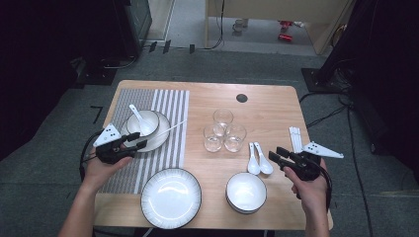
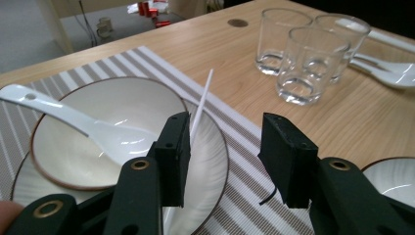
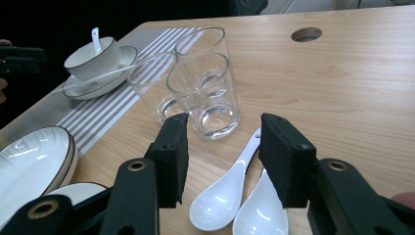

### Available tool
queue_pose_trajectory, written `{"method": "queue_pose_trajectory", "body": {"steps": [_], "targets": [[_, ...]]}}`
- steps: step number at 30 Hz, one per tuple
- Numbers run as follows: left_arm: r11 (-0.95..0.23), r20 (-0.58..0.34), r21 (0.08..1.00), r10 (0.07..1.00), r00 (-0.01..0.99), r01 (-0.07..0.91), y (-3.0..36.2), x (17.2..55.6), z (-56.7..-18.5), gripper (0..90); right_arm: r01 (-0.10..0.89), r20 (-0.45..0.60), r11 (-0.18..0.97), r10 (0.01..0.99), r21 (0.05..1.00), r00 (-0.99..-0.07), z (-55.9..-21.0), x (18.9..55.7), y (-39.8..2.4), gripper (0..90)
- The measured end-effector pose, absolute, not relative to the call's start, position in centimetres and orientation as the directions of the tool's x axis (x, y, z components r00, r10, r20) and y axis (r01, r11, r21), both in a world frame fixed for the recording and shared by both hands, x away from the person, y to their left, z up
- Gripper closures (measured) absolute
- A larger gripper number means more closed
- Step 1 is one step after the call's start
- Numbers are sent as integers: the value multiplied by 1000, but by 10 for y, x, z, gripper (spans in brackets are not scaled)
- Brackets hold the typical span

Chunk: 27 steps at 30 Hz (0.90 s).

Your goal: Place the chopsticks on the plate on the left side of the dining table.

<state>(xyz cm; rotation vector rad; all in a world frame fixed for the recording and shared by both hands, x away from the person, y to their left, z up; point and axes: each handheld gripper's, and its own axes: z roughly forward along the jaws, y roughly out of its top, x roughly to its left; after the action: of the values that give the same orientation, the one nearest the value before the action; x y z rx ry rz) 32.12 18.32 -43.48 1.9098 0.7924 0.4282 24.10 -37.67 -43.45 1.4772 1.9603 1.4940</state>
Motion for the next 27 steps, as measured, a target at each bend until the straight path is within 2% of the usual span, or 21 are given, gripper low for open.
{"method": "queue_pose_trajectory", "body": {"steps": [6, 15, 27], "targets": [[-266, -104, 896, 651, 752, 355, 171, 319, -430, 502, 549, 328, -47, 843, 835, -427, -435, 240, -380, 546], [-284, -100, 893, 631, 769, 349, 148, 314, -427, 440, 556, 315, -56, 869, 829, -381, -439, 241, -388, 558], [-252, -158, 889, 614, 774, 382, 131, 313, -429, 366, 575, 284, -94, 926, 813, -250, -452, 241, -409, 591]]}}
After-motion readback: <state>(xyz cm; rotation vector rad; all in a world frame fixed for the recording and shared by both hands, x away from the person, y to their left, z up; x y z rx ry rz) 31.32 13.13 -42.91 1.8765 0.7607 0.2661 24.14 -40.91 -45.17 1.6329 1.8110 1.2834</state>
